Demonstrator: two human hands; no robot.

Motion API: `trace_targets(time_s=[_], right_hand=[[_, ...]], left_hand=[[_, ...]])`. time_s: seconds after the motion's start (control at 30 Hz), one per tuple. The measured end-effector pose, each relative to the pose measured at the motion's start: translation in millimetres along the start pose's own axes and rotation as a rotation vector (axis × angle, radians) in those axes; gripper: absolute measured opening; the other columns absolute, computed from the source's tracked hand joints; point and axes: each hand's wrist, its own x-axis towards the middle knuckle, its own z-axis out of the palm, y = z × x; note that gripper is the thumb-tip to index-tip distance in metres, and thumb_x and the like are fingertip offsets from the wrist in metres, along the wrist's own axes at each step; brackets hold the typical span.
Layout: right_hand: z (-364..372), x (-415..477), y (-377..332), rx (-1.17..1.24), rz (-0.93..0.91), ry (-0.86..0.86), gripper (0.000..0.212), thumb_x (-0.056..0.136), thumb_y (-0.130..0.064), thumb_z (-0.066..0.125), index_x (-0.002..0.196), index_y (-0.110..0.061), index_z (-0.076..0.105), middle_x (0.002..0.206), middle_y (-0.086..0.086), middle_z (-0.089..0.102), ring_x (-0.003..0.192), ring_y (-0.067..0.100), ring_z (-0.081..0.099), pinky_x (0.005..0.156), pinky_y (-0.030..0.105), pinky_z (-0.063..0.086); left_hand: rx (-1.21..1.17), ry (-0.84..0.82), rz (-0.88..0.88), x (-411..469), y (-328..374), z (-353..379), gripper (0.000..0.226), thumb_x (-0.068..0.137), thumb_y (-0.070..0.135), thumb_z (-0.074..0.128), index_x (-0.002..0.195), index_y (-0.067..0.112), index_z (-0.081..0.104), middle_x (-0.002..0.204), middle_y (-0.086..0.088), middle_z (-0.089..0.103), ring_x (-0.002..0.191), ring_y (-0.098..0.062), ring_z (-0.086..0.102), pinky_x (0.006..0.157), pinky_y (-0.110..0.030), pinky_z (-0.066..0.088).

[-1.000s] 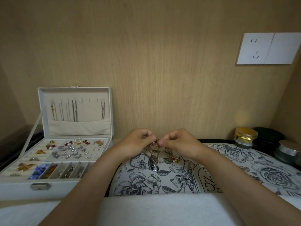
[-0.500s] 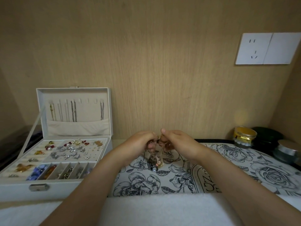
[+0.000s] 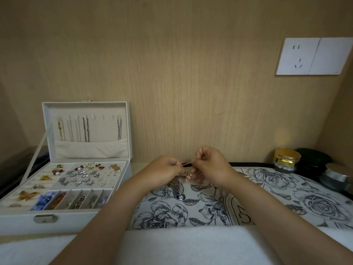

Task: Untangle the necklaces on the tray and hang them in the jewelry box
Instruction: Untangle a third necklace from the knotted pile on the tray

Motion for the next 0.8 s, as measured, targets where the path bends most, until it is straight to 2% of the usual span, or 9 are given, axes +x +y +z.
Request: trace_targets(time_s=[0.1,0.2,0.33,0.43,0.5,0.57,0.63,0.7,0.8], right_hand=[[1,-1,-4,0.032,-0.027,0.057,0.023,0.096,0.008,0.05,0.086,-0.012,0.045,0.066,0.014,0.062,0.053,0.026,0.061,0.051,0.033,0.05],[2,-2,-7,0.113,-0.001,0.054,0.014,0.097,0.005,0.051,0.094,-0.009,0.051,0.068,0.014,0.062,0.049,0.022,0.06,0.044,0.027,0.05],[5,-3,-7,0.088,-0.027,-0.038,0.015,0.1,0.001,0.05,0.097,-0.01,0.06,0.07,0.009,0.064,0.054,0.021,0.063,0.056,0.032,0.055],[6,-5,-8,0.129,-0.032,-0.088,0.016,0.101,0.002,0.047,0.1,-0.008,0.059,0.073,0.01,0.065,0.058,0.022,0.067,0.057,0.03,0.058],[6,-6,-8,0.193,-0.011,-0.12,0.016,0.102,0.002,0.047,0.103,-0.007,0.059,0.075,0.012,0.065,0.061,0.023,0.069,0.061,0.03,0.061],[6,-6,-8,0.272,0.013,-0.153,0.016,0.102,0.0,0.046,0.105,-0.007,0.059,0.076,0.013,0.065,0.064,0.022,0.07,0.063,0.03,0.061],[4,-7,-10,0.373,0.032,-0.178,0.016,0.103,0.0,0.045,0.108,-0.005,0.059,0.076,0.012,0.063,0.065,0.022,0.069,0.064,0.031,0.061],[2,-7,-13,0.495,0.058,-0.193,0.018,0.102,0.002,0.043,0.11,-0.003,0.059,0.075,0.012,0.062,0.066,0.021,0.068,0.063,0.03,0.061],[-2,-6,-16,0.625,0.094,-0.193,0.021,0.101,0.004,0.042,0.111,-0.001,0.059,0.074,0.012,0.062,0.061,0.019,0.066,0.057,0.027,0.059]], left_hand=[[0.084,0.005,-0.021,-3,4,0,0.023,0.092,0.03,0.057,0.078,0.02,0.073,0.067,0.002,0.059,0.064,-0.014,0.053,0.063,-0.028,0.037],[0.126,0.016,-0.029,-4,7,-2,0.028,0.091,0.032,0.056,0.068,0.028,0.071,0.059,0.007,0.062,0.056,-0.012,0.053,0.061,-0.028,0.039],[0.314,0.028,-0.055,-7,12,-4,0.029,0.094,0.036,0.054,0.071,0.028,0.07,0.061,0.013,0.071,0.035,0.003,0.048,0.053,-0.021,0.039],[0.388,-0.014,-0.061,-9,15,-6,0.026,0.092,0.036,0.056,0.069,0.034,0.069,0.065,0.019,0.071,0.035,0.01,0.047,0.056,-0.021,0.041],[0.335,-0.064,-0.06,-10,15,-8,0.026,0.09,0.031,0.058,0.068,0.036,0.071,0.067,0.02,0.072,0.038,0.008,0.049,0.06,-0.023,0.044],[0.167,-0.097,-0.049,-11,12,-8,0.025,0.089,0.023,0.06,0.07,0.032,0.073,0.067,0.014,0.073,0.041,0.003,0.049,0.06,-0.028,0.044],[0.024,-0.097,-0.016,-11,10,-8,0.02,0.09,0.018,0.061,0.077,0.026,0.073,0.064,0.009,0.072,0.048,0.001,0.055,0.057,-0.024,0.042],[-0.121,-0.1,0.008,-10,6,-8,0.015,0.09,0.022,0.062,0.077,0.02,0.07,0.06,0.007,0.065,0.059,-0.007,0.059,0.061,-0.02,0.043],[-0.289,-0.155,0.033,-8,3,-8,0.024,0.081,0.042,0.065,0.067,0.023,0.066,0.062,0.005,0.06,0.061,-0.011,0.057,0.066,-0.026,0.044]])
